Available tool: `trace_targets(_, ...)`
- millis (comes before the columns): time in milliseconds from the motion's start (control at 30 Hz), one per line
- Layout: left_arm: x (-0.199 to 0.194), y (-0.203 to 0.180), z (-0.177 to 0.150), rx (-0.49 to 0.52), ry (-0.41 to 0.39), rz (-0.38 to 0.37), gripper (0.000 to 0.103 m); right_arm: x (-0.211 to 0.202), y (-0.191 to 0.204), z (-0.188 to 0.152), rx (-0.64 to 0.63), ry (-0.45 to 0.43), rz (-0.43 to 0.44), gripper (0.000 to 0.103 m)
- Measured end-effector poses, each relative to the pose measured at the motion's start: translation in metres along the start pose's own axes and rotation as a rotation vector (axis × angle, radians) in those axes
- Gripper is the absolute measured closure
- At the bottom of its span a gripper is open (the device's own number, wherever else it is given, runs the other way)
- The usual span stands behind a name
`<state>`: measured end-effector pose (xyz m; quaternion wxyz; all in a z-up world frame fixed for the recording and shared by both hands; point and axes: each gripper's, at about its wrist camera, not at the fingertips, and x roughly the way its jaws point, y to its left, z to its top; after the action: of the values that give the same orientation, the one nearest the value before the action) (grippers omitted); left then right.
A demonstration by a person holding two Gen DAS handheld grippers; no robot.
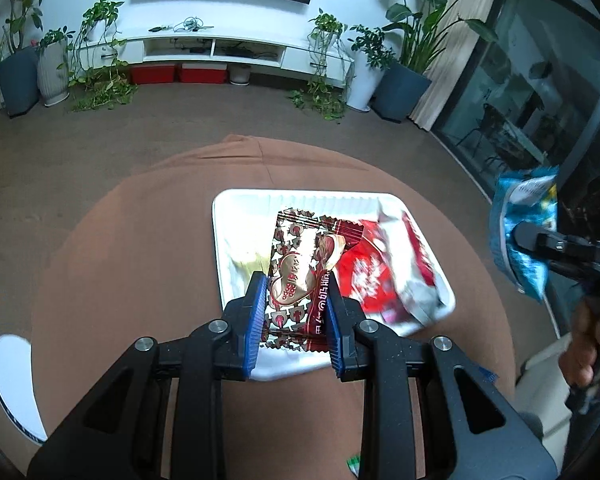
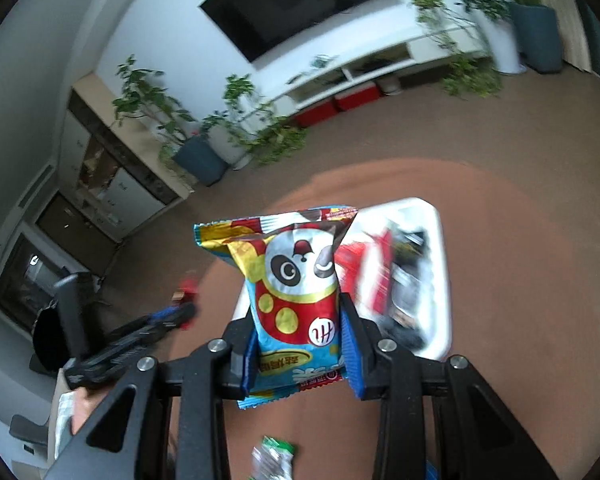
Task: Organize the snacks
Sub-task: 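Carry both packets into the white tray and open both tools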
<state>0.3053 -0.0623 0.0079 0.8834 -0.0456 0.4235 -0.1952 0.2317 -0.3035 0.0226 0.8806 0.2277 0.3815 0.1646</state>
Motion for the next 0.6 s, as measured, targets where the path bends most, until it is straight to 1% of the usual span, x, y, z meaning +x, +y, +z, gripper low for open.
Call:
trace_targets(67,0.014,0.001,0.008,0.005,0.013,0.009,0.078,0.016,0.009,0.008,-0.014,0.016,0.0,0.066)
trace_targets(167,0.041,0.002,0.016,0.021,0.041,0.026,0.078,0.048,0.014,0.016,-0.011,0.067,-0.004,0.066)
trace_targets(300,0.07,0.008,0.02,0.025,0.067,0.037,0.078,0.092,0.007,0.018,0.007,0.14,-0.038,0.066)
trace_targets(400,0.092,0.011,0.018,0.029,0.087,0.054,0.078,0.116,0.001,0.015,0.012,0.182,-0.061,0.066)
trace_targets(500,0.111,0.011,0.017,0.024,0.093,0.056,0.078,0.131,-0.001,0.012,0.01,0.21,-0.078,0.066)
trace_targets(600,0.121,0.01,0.014,0.032,0.098,0.05,0.078,0.145,-0.002,0.01,0.008,0.231,-0.089,0.066)
